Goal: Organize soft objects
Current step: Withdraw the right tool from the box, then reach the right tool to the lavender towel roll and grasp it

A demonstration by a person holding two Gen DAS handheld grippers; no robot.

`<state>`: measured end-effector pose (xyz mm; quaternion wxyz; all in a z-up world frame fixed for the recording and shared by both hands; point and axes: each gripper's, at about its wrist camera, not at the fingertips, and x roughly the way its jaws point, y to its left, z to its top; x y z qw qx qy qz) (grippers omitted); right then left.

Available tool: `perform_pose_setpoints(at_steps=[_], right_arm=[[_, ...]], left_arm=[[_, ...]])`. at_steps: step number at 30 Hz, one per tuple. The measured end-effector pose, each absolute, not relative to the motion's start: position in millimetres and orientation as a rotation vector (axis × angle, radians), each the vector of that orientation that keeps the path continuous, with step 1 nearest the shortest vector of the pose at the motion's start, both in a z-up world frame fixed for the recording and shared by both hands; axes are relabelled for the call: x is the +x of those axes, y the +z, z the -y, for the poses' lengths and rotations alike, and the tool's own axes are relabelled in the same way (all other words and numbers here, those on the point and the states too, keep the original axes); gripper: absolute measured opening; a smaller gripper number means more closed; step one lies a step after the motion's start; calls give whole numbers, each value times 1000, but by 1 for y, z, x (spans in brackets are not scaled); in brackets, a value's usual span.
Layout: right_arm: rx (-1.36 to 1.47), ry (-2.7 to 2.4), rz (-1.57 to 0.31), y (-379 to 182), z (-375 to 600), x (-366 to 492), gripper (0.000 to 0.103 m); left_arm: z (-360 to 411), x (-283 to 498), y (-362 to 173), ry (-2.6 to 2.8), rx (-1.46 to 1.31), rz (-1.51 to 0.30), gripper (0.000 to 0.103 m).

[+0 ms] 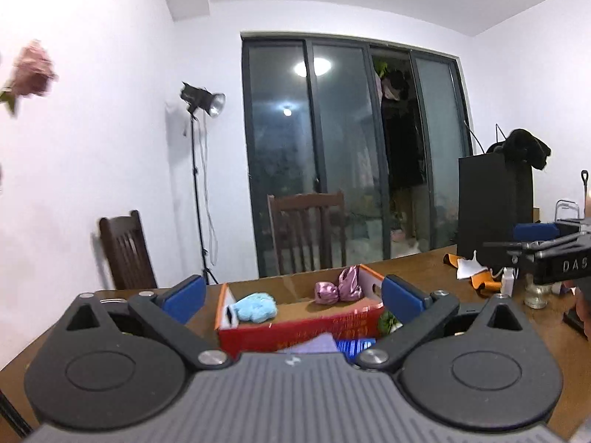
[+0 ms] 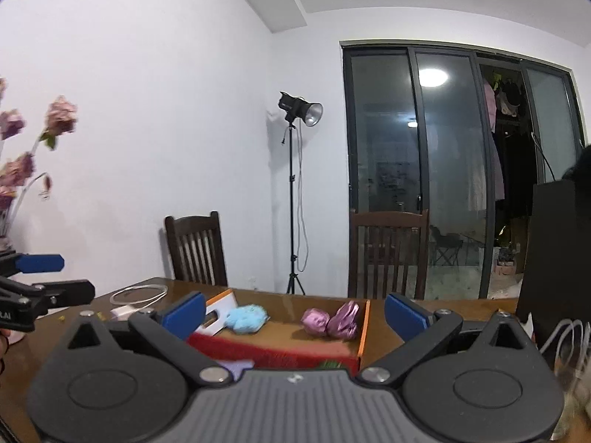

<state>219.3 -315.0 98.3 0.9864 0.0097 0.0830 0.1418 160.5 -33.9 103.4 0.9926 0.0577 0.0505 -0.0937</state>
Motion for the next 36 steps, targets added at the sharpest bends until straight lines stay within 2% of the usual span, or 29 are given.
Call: perform_pose_setpoints(at_steps=[4, 10, 24, 28, 29, 31, 33, 36], right_arm=[[14, 254, -201, 54, 314, 168, 103], [128, 275, -347, 2, 311, 118, 103], [230, 197, -297, -2, 314, 124, 103], [290, 264, -414, -8, 316, 149, 103], [303, 278, -431, -9, 315, 156, 103], [323, 315, -448, -10, 311, 173, 101], [332, 342, -472, -10, 305, 194, 99], [354, 364, -537, -14, 295, 234, 84]], left_arm=[[29, 119, 67, -207, 80, -131, 103], [21, 102, 28, -188, 62, -304, 103], [19, 123, 22, -154, -26, -374, 103], [25, 149, 15, -217, -80, -438, 102], [27, 158, 14, -232, -87, -453, 100], [32, 178, 10, -256, -92, -492, 82], [33, 204, 7, -291, -131, -544, 69], [30, 241, 1, -328, -223, -614, 59]])
